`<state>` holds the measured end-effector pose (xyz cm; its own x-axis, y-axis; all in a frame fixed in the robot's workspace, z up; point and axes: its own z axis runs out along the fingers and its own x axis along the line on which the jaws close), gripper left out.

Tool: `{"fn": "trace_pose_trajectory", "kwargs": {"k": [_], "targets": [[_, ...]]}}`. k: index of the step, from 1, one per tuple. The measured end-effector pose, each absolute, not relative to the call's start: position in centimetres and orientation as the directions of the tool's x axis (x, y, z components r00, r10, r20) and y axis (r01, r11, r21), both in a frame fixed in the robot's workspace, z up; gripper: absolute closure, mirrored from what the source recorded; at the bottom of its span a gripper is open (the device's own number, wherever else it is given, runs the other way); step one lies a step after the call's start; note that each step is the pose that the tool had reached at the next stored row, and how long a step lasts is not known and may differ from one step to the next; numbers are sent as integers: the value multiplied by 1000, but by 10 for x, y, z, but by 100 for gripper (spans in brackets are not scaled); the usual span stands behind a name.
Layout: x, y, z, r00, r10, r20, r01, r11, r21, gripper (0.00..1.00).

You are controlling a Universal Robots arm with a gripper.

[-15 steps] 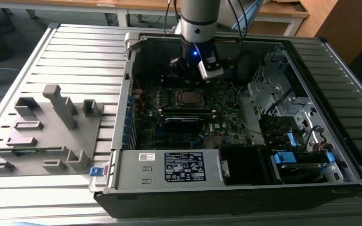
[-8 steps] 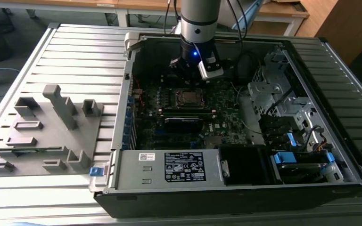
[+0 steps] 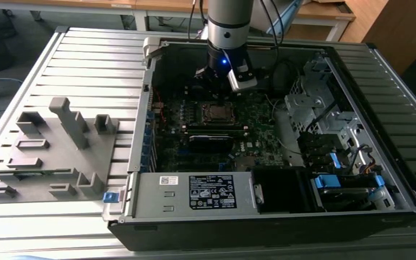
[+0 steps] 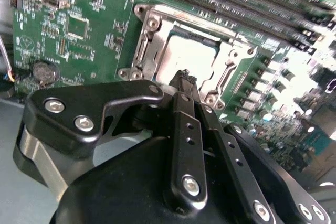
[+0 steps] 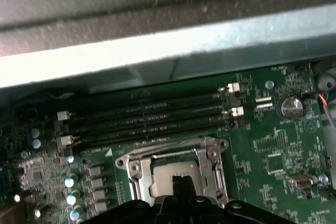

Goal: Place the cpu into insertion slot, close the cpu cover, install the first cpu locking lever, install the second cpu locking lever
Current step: 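Install the first cpu locking lever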

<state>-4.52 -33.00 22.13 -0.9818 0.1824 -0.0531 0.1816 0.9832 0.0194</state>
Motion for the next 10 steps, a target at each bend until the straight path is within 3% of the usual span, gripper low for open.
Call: {"fn": "trace_pose_trajectory", "kwargs": {"k": [2, 10], "targets": [[-45, -330, 221, -982, 181, -57, 181, 983, 1, 89], [-47, -332, 221, -984, 171, -57, 172, 985, 1, 89]]}}
